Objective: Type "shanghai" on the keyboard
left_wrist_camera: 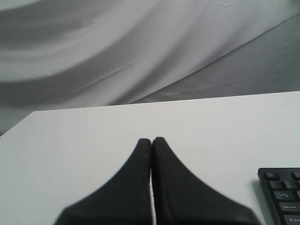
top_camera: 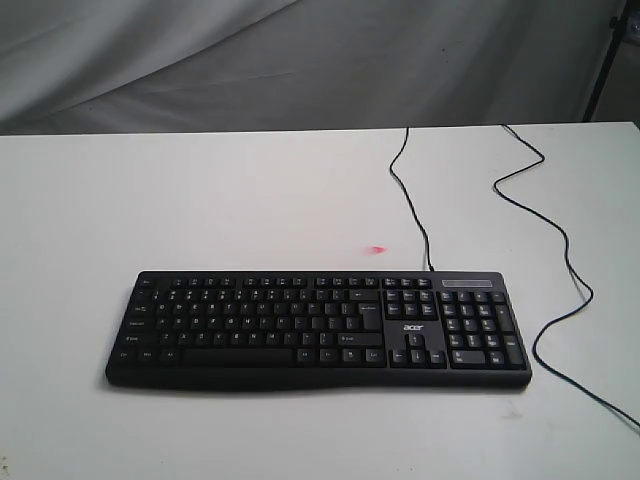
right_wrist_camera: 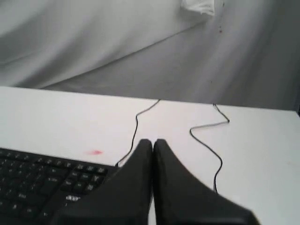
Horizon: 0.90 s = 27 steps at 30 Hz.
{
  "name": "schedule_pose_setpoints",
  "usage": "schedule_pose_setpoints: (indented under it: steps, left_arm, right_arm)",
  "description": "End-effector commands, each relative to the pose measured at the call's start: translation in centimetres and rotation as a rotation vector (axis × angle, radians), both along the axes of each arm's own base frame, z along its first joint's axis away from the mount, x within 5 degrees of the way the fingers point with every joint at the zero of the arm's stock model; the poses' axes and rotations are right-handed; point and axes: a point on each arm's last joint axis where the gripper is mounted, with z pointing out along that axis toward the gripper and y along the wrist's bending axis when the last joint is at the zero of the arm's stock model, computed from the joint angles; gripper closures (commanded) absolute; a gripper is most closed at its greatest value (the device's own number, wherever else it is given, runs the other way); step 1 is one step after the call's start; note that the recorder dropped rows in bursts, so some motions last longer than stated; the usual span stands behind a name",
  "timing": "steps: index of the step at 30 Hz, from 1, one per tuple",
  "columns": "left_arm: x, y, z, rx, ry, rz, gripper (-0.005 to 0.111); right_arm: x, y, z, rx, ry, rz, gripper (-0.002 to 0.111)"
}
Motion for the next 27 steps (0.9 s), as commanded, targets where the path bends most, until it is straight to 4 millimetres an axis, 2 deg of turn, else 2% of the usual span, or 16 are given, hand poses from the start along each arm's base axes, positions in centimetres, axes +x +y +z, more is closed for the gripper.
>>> schedule_pose_setpoints:
  steps: [1,11,27]
  left_arm:
    - [0.0,0.0,-0.2,-0.004,0.005,-0.004,0.106]
    - [0.0,0.0,-0.2,-0.004,0.005,-0.004,0.106]
    - [0.0,0.0,-0.2,-0.004,0.005,-0.004,0.106]
  right_arm:
    - [0.0,0.0,1.2,-0.017,-0.142,-0.007,0.108]
    - [-0.7,0.0,4.1,-0.042,-0.469,-0.01,0.108]
    - [-0.8,0.0,4.1,-0.042,-0.479,-0.01,0.108]
